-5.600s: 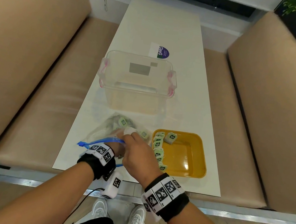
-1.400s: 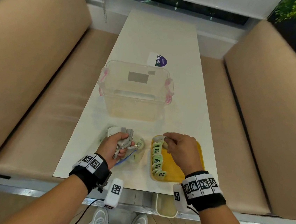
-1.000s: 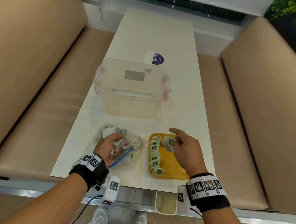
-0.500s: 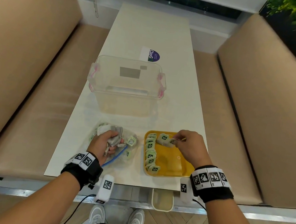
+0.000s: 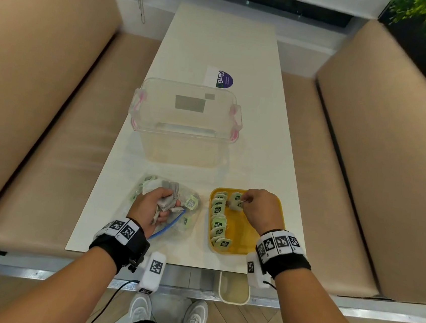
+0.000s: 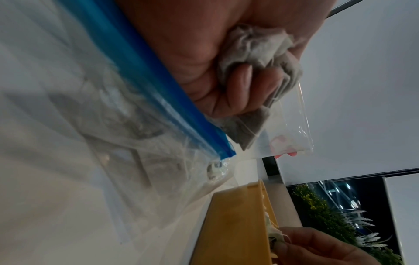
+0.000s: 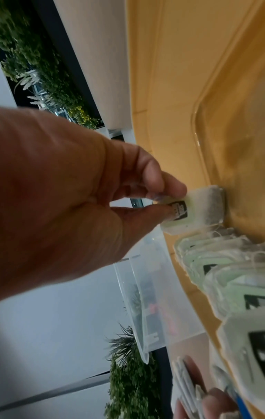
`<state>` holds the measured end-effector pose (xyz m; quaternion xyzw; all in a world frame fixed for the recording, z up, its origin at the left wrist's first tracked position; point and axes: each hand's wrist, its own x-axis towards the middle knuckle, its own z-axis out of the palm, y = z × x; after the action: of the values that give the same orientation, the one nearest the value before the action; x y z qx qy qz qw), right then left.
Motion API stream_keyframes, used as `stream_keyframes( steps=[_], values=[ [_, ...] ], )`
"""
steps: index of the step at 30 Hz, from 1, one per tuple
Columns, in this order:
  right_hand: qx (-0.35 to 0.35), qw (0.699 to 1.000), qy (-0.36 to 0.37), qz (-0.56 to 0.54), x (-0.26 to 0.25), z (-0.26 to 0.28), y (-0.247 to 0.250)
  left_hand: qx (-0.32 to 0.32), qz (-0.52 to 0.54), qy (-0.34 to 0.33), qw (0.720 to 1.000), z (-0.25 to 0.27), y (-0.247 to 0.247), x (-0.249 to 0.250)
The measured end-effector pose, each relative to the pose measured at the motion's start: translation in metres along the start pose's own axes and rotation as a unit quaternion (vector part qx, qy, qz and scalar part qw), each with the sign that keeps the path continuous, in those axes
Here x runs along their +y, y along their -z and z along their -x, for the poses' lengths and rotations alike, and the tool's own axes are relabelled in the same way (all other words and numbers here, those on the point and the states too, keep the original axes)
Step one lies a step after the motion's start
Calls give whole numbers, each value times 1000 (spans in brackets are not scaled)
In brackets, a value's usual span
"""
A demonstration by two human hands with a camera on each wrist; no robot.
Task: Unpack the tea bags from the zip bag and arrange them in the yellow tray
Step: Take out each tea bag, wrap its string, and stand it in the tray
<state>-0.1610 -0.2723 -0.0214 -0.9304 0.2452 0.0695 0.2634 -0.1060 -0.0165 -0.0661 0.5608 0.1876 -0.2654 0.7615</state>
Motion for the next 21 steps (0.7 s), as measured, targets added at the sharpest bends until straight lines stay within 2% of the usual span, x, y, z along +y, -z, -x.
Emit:
stream_keyframes(
  steps=[21],
  values=[
    [-8, 1000, -18, -12, -3, -8, -7, -2, 4, 5, 1000, 0, 2, 1]
  ],
)
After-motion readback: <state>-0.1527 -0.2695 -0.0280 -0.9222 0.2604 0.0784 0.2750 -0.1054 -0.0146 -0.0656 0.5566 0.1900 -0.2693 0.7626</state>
